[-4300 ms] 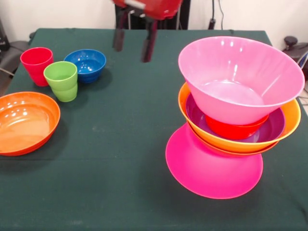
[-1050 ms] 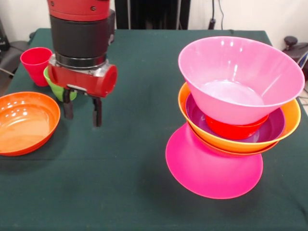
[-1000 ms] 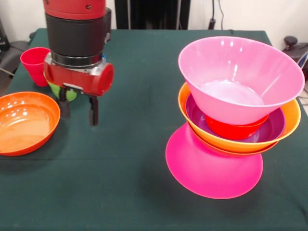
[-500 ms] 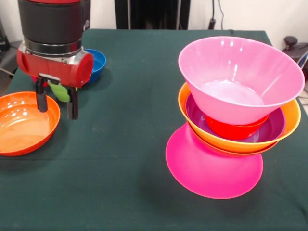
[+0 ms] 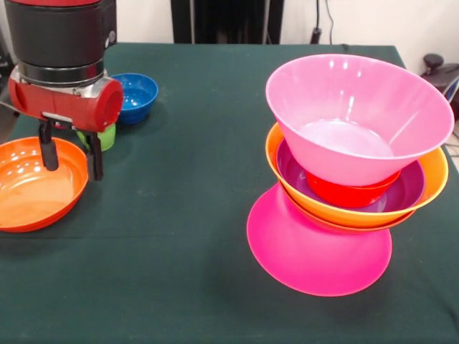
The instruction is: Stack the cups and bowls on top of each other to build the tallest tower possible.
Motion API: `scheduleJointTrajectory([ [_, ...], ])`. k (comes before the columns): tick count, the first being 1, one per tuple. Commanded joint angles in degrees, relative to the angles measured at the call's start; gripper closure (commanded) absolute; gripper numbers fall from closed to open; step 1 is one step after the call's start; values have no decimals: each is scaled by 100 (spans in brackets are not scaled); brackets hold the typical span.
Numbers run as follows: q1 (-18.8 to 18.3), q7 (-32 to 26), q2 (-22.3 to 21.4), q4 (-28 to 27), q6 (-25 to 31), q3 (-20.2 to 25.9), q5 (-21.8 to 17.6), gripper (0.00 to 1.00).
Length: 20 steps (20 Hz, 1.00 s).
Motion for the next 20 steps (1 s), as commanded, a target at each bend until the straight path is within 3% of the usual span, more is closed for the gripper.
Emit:
scheduleJointTrajectory([
  [1,-196,-1976,550,65,-301,452,-691,0],
  [11,-466,-2084,817,168,-638,520,-908,0],
  [20,-436,-1912,806,99,-417,607,-1013,0],
])
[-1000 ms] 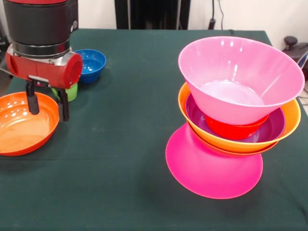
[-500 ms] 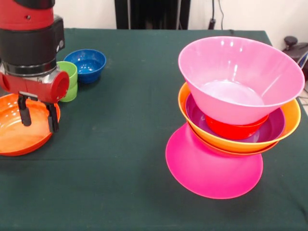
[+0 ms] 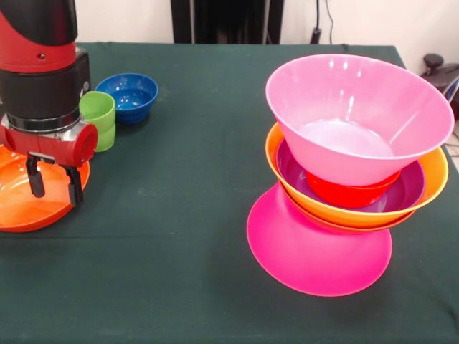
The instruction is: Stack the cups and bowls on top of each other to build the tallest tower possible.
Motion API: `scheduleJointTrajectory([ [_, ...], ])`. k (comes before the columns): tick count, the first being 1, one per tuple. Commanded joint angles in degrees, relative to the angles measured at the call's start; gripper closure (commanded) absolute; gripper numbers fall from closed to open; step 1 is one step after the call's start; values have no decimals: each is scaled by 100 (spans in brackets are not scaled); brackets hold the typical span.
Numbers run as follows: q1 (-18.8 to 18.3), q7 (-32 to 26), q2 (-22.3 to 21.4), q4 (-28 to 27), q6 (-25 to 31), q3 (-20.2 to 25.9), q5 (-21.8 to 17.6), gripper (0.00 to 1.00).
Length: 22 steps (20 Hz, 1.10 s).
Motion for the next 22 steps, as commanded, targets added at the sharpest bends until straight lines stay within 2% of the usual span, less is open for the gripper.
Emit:
scheduleJointTrajectory([
  [1,158,-1574,52,120,52,372,-434,0],
  [10,178,-1575,48,44,234,439,-391,0],
  [22,75,-1612,437,-62,-93,424,-607,0],
])
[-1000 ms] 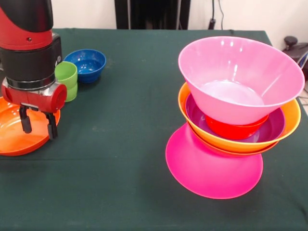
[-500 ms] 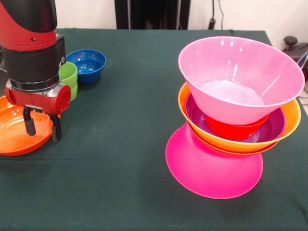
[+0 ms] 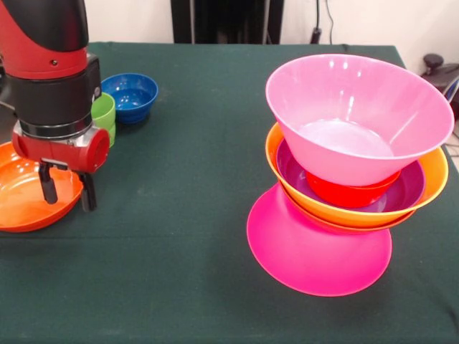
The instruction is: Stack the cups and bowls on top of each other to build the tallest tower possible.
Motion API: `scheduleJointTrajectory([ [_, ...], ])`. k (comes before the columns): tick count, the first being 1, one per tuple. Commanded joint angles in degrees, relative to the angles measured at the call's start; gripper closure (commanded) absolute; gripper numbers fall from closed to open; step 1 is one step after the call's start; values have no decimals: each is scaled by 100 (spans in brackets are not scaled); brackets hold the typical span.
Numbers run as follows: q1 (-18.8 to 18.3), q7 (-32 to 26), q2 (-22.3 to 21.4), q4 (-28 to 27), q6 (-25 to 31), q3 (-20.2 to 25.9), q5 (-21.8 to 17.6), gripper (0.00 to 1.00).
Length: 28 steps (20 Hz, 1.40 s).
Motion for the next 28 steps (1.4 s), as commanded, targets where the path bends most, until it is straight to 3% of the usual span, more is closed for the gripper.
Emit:
scheduleJointTrajectory([
  [1,60,-1623,417,-76,-115,264,-580,0],
  [11,-46,-1561,485,106,-376,254,-766,0],
  [12,-52,-1585,488,103,-352,274,-785,100],
  [23,32,-1658,440,17,-181,253,-876,100],
  [28,149,-1484,247,7,110,187,-736,100],
])
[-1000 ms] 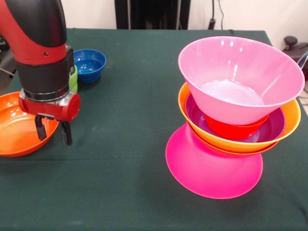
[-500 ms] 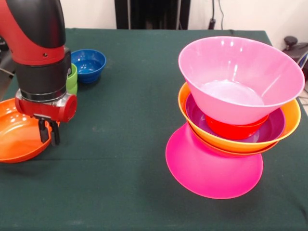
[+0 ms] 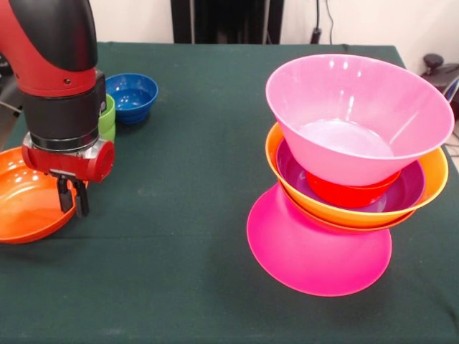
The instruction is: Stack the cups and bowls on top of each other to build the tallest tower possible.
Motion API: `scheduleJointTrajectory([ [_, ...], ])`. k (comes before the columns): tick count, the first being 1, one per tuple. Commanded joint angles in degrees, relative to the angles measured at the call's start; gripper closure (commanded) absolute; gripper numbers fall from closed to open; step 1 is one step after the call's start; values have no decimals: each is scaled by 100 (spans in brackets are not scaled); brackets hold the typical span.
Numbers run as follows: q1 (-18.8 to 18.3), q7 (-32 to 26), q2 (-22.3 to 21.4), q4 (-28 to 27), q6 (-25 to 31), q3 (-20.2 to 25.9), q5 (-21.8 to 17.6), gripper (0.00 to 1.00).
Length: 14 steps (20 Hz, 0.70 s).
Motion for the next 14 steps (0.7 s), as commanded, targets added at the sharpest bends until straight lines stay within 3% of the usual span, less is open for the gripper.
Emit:
scheduleJointTrajectory([
  [1,202,-1452,-84,71,441,171,-304,100],
  [8,159,-1551,-814,601,981,556,234,100],
  [14,389,-1372,-1165,592,1451,588,426,100],
])
